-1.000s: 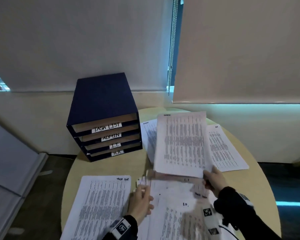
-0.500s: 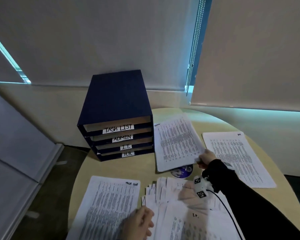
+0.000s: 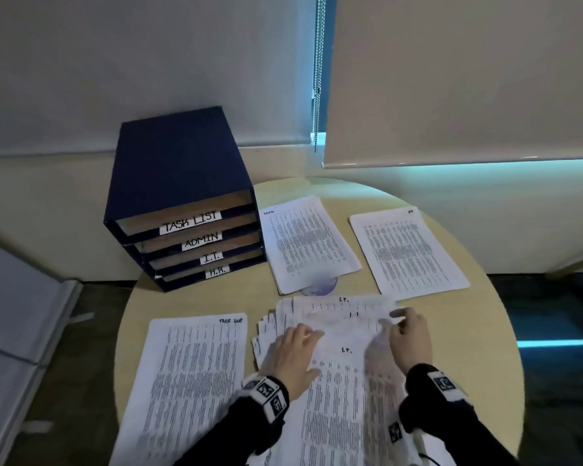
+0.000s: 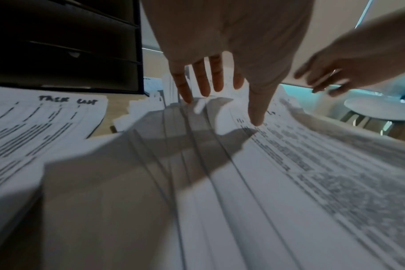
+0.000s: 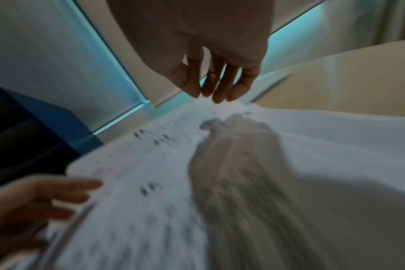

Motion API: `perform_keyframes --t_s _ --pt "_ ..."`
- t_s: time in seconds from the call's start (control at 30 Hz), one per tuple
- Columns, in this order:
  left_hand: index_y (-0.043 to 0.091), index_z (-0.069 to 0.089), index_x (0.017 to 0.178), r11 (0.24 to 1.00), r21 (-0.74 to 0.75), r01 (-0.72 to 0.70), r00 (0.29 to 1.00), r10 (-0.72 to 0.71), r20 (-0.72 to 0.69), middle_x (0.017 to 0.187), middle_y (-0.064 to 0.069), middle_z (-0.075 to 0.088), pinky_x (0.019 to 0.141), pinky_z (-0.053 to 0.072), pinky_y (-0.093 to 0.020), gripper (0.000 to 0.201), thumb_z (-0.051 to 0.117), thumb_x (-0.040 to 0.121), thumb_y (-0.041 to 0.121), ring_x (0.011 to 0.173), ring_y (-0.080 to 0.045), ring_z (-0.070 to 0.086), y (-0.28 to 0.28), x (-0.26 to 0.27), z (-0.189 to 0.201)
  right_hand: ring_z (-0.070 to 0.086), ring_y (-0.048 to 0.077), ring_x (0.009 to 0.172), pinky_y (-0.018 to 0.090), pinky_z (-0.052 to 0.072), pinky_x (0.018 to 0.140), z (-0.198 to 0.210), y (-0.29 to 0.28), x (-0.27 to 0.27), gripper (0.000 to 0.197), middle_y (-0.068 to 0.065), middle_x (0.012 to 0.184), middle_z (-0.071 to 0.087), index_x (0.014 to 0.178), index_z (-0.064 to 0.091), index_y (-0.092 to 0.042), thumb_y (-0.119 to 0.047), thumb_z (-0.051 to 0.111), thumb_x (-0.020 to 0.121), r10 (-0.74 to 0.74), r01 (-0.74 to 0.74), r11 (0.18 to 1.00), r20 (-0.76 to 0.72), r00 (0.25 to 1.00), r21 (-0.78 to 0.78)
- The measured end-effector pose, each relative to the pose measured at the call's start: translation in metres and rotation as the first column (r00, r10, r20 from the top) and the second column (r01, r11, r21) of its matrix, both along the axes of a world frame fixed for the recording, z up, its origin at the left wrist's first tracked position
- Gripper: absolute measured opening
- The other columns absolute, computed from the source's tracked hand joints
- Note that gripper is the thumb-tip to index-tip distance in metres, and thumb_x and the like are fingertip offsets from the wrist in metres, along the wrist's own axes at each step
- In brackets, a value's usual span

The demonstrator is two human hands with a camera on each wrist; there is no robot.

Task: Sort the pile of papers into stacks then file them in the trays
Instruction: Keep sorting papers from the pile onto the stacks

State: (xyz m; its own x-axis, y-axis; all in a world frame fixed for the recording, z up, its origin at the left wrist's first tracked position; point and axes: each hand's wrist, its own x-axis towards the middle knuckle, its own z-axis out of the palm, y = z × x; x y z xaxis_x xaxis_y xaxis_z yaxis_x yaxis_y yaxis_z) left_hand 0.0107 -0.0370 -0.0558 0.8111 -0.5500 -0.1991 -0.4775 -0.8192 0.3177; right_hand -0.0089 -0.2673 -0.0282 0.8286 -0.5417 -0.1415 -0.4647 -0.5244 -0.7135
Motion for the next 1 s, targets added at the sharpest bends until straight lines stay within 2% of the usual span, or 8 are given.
perform_keyframes --t_s 0.1,0.27,0.43,0.63,0.77,0.83,0.9,1.0 --pt "0.022 0.033 0.137 0.991 0.118 0.064 0.994 -0.073 0.076 0.13 -0.001 0.036 0.101 0.038 -0.038 0.053 0.057 0.091 0.034 0.116 -0.022 0.038 -0.007 0.004 0.001 0.053 0.033 0.085 0.036 0.042 0.08 -0.03 -0.008 -0.057 0.011 0.013 0.098 0.049 0.099 0.059 -0.012 -0.008 0.058 0.089 -0.082 0.078 0.996 -0.099 0.992 -0.045" --pt "0.019 0.045 0.12 0.987 0.137 0.085 0.982 -0.106 0.156 0.118 0.001 0.049 0.098 0.037 -0.032 0.021 0.047 0.098 0.017 0.105 -0.018 0.044 -0.004 0.003 0.006 0.056 0.031 0.086 0.032 0.042 0.091 -0.05 -0.006 -0.096 0.028 0.008 0.098 0.044 0.111 0.062 -0.008 0.001 0.052 0.086 0.006 -0.002 1.0 -0.168 0.986 0.026" --pt "0.017 0.055 0.103 0.997 0.048 0.054 0.995 -0.058 0.082 0.098 0.007 0.05 0.1 0.033 -0.028 0.021 0.043 0.101 0.033 0.1 -0.015 0.048 0.007 0.0 0.017 0.056 0.033 0.093 0.033 0.042 0.094 -0.046 -0.008 -0.103 0.027 0.008 0.099 0.043 0.116 0.06 -0.007 -0.004 0.052 0.091 0.043 -0.042 0.999 -0.176 0.984 0.011" --pt "0.012 0.061 0.106 0.999 -0.047 -0.014 1.0 0.014 -0.002 0.107 0.001 0.06 0.093 0.04 -0.026 0.022 0.046 0.101 0.028 0.102 -0.016 0.052 0.021 -0.012 0.031 0.047 0.034 0.113 0.036 0.04 0.096 -0.036 -0.004 -0.097 0.043 0.016 0.124 0.045 0.129 0.05 -0.015 -0.014 0.058 0.087 0.081 -0.1 0.994 -0.298 0.951 -0.05" --pt "0.017 0.065 0.097 0.957 -0.252 -0.143 0.981 0.103 -0.166 0.092 0.004 0.063 0.082 0.049 -0.029 0.014 0.051 0.098 0.021 0.086 -0.013 0.058 0.026 -0.022 0.033 0.039 0.03 0.118 0.039 0.038 0.096 -0.03 -0.001 -0.092 0.062 0.012 0.129 0.044 0.137 0.041 -0.017 -0.022 0.067 0.081 0.094 -0.109 0.993 -0.278 0.956 -0.037" --pt "0.019 0.065 0.09 0.919 -0.323 -0.224 0.951 0.134 -0.279 0.08 0.006 0.06 0.072 0.052 -0.032 0.011 0.056 0.095 0.018 0.072 -0.012 0.056 0.03 -0.022 0.03 0.037 0.027 0.113 0.037 0.037 0.093 -0.031 -0.004 -0.089 0.057 0.011 0.124 0.046 0.13 0.047 -0.016 -0.027 0.07 0.079 0.112 -0.117 0.993 -0.3 0.947 0.003" --pt "0.019 0.065 0.087 0.893 -0.35 -0.283 0.919 0.147 -0.366 0.075 0.005 0.057 0.066 0.053 -0.035 0.01 0.059 0.093 0.014 0.063 -0.011 0.052 0.031 -0.021 0.027 0.039 0.025 0.108 0.036 0.038 0.088 -0.031 -0.007 -0.088 0.038 0.008 0.112 0.049 0.111 0.059 -0.013 -0.029 0.071 0.078 0.121 -0.102 0.991 -0.279 0.953 0.082" --pt "0.018 0.067 0.09 0.845 -0.372 -0.384 0.877 0.208 -0.434 0.079 0.001 0.059 0.055 0.051 -0.031 0.011 0.057 0.094 0.014 0.06 -0.013 0.051 0.031 -0.02 0.023 0.056 0.033 0.091 0.04 0.047 0.084 -0.028 -0.01 -0.089 0.016 0.009 0.091 0.065 0.091 0.066 -0.007 -0.018 0.071 0.08 0.136 -0.104 0.961 -0.113 0.984 0.255"
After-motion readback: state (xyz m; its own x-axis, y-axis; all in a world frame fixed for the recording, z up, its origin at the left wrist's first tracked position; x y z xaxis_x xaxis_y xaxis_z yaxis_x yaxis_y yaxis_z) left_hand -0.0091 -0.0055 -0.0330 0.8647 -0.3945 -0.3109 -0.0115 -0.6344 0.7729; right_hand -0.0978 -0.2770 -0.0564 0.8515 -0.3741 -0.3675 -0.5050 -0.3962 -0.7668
